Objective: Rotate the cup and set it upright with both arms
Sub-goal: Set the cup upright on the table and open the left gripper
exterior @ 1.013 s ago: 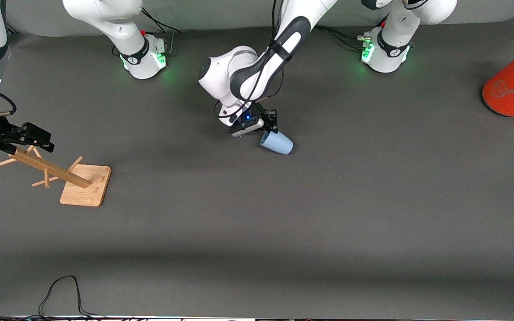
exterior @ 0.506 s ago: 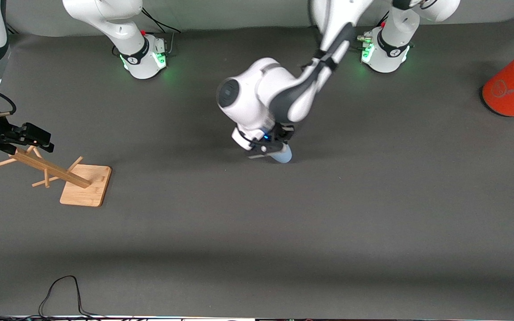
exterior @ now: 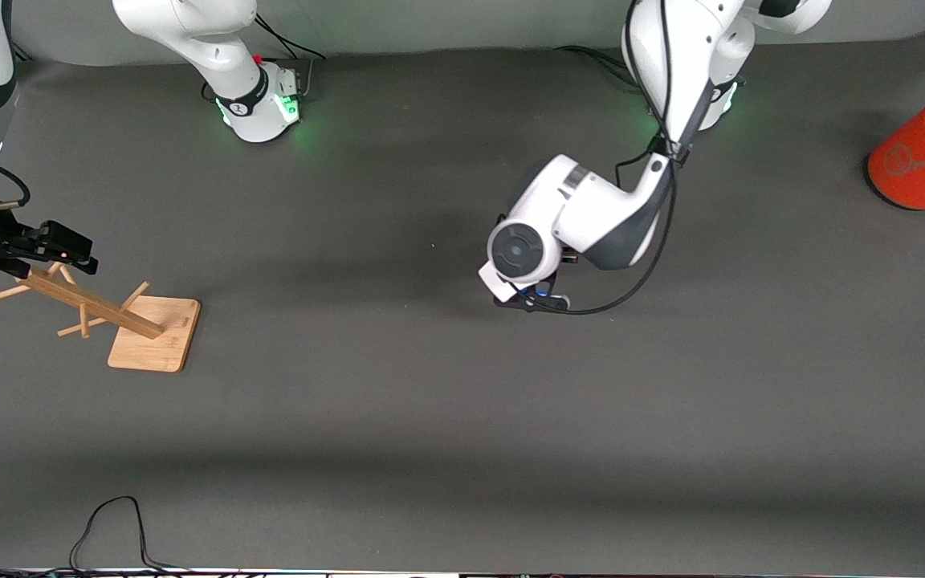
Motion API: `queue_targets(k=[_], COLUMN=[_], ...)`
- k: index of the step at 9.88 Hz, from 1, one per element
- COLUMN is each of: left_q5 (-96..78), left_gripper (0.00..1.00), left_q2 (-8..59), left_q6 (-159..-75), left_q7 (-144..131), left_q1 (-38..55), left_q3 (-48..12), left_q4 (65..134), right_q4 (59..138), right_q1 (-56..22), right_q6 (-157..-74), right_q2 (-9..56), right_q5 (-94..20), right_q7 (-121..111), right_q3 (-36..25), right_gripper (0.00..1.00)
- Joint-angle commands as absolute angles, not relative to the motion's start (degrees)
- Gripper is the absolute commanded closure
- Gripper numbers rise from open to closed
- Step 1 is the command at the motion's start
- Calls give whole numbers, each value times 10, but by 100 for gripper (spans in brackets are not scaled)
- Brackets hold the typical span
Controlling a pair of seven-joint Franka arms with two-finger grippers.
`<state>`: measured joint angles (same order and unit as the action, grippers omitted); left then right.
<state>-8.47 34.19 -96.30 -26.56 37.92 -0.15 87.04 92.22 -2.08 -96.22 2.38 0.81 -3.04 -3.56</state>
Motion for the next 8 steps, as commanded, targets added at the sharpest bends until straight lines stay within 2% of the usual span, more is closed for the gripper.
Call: queue_targets(k=[1,4,8], left_q5=[-131,-184,-188], left_gripper=[100,100,100], left_q2=[301,237,246], left_q6=[-1032,-1190,-1218], left_q7=[-249,-280,-340], left_q1=[384,408,423], left_q3=[-7,-8,-8], left_q4=[931,1068,1074], right_q4=[923,925,924], right_q1=[-29,-27,-27], right_q6=[-941,-935,-935], right_q2=[22,23,23], right_q5=[4,4,-2], right_q7=[-37,-36,-36], right_q3=[-41,-42,-43], right_gripper=[0,0,0])
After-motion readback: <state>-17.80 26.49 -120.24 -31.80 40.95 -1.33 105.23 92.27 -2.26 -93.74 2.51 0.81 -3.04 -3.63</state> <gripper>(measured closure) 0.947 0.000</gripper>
